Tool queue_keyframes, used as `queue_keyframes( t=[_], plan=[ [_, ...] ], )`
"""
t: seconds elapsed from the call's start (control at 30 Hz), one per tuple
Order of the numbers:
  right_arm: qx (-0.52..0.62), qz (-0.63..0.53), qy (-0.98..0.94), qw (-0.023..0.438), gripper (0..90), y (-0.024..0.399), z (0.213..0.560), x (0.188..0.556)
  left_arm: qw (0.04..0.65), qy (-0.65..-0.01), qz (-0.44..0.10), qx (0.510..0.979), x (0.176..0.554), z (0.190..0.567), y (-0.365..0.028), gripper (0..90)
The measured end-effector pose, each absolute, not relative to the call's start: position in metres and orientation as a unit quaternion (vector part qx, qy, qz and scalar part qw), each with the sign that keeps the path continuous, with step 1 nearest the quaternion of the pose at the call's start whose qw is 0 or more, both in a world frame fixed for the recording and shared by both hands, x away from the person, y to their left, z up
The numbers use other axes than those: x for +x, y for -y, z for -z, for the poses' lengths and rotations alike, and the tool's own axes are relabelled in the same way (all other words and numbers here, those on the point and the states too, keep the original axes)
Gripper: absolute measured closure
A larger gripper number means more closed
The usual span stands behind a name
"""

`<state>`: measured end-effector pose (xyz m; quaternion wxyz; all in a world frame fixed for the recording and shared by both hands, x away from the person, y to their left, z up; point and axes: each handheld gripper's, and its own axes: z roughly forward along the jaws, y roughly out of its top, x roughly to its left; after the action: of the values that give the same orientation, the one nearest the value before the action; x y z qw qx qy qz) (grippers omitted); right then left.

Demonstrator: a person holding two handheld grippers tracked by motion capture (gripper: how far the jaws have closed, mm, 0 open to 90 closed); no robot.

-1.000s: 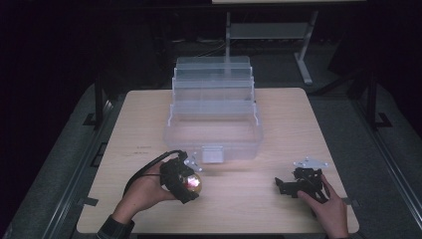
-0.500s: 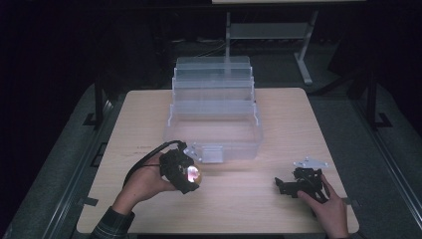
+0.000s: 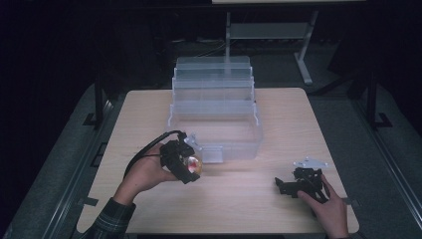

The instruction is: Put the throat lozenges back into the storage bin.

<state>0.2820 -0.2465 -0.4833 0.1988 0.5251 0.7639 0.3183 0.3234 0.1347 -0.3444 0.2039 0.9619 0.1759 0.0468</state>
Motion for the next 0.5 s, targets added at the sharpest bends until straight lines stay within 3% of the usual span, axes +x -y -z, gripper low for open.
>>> queue_keyframes(
  t=[0.5],
  plan=[
    [0.525,-0.318,-0.764,0.2,0.0,0.247,0.483,0.282,0.212,-0.196,-0.055,0.956,0.346,0.33,-0.14,19.7]
  ],
)
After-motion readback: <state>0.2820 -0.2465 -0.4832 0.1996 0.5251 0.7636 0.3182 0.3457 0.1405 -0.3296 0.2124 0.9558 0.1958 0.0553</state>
